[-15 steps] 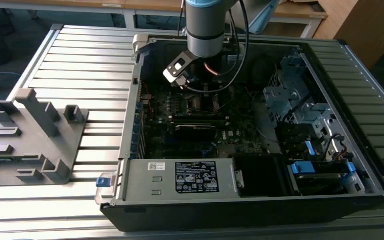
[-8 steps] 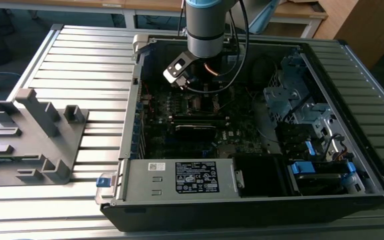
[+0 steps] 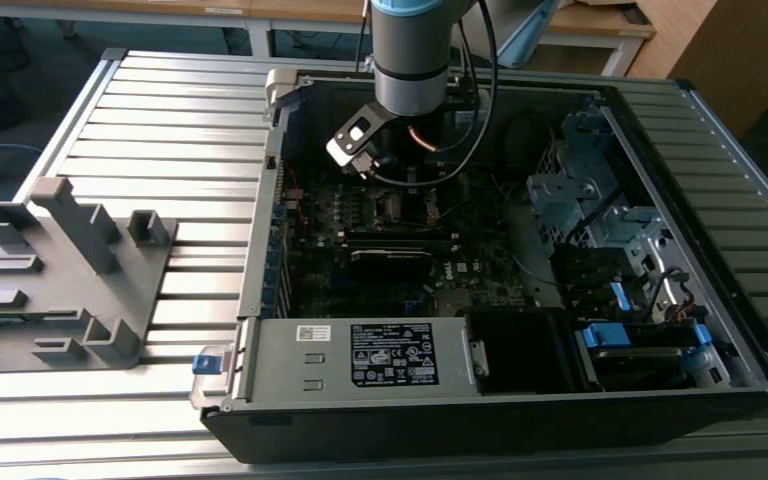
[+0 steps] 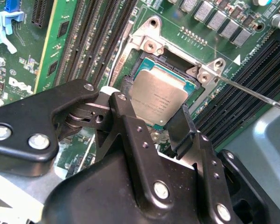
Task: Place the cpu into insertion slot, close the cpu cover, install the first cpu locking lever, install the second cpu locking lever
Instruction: 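Place the cpu into insertion slot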
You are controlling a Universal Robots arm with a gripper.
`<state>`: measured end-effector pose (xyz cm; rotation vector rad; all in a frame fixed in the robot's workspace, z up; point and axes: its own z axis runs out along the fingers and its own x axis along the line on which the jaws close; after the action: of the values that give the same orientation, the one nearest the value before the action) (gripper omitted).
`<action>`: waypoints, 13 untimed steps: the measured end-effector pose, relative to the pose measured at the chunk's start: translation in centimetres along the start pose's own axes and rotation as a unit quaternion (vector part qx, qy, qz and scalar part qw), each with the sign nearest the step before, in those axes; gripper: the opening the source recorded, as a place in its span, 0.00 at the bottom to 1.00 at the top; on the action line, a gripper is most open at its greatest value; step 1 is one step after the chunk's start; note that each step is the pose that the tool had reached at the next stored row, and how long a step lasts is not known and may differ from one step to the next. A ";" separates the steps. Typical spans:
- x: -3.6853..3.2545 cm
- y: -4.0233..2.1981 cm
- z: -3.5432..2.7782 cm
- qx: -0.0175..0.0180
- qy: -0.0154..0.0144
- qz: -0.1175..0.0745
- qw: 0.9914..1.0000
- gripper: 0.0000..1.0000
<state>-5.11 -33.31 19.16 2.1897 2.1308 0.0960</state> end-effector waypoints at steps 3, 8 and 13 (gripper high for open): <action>0.00 -0.01 0.05 0.000 0.000 0.000 1.000 0.54; 0.00 -0.01 0.07 0.000 0.000 0.000 1.000 0.54; 0.00 -0.01 0.07 0.000 0.000 0.000 1.000 0.54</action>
<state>-5.10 -33.31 19.09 2.1896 2.1308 0.0959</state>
